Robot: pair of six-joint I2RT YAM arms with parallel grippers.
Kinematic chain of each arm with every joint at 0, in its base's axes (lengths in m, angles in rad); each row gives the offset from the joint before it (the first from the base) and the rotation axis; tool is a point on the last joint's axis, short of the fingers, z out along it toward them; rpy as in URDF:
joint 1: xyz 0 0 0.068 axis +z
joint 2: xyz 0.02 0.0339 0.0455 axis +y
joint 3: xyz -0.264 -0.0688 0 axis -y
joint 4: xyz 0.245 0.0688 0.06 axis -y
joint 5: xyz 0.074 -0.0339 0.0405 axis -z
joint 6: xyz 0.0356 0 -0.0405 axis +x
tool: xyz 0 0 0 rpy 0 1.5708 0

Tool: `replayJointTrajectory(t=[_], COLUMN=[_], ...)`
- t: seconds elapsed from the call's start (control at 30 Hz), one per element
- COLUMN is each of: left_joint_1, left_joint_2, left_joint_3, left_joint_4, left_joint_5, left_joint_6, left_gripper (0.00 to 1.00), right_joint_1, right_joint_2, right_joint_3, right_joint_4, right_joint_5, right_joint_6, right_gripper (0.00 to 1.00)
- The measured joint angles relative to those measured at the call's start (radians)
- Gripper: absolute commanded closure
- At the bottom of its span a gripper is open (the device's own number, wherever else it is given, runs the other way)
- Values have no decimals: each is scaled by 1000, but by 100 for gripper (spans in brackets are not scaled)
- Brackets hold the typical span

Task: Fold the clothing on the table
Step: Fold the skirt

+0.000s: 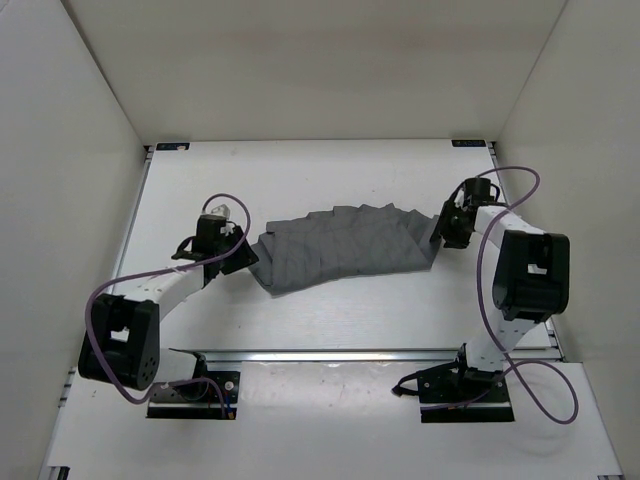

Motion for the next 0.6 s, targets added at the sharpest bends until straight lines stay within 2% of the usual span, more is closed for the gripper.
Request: replayJointTrajectory(t=[0.17,0.27,0.43,0.5,0.53,0.6], left_joint_1=[-3,-5,-10,-11,-12,-14], left_joint_2=[45,74,115,120,122,124], left_joint_3=[0,0,0,0,0,0], left_joint_4=[4,11,29,41,44,50], left_joint_5=[0,0,2,3,3,0], left_joint_6=[0,0,-4,-4,-5,-10], left_gripper=[46,46,47,46,45,46], right_joint_1=[2,6,7,8,8,11], right_joint_2=[41,65,99,107,113,118], right_joint_3=[43,62,83,91,93,97], right_joint_4=[1,0,-5,-9,-10,-14], right_joint_5=[0,2,5,5,5,3], right_joint_6=[0,1,8,8,3,6], right_gripper=[59,66,67,92,98,100])
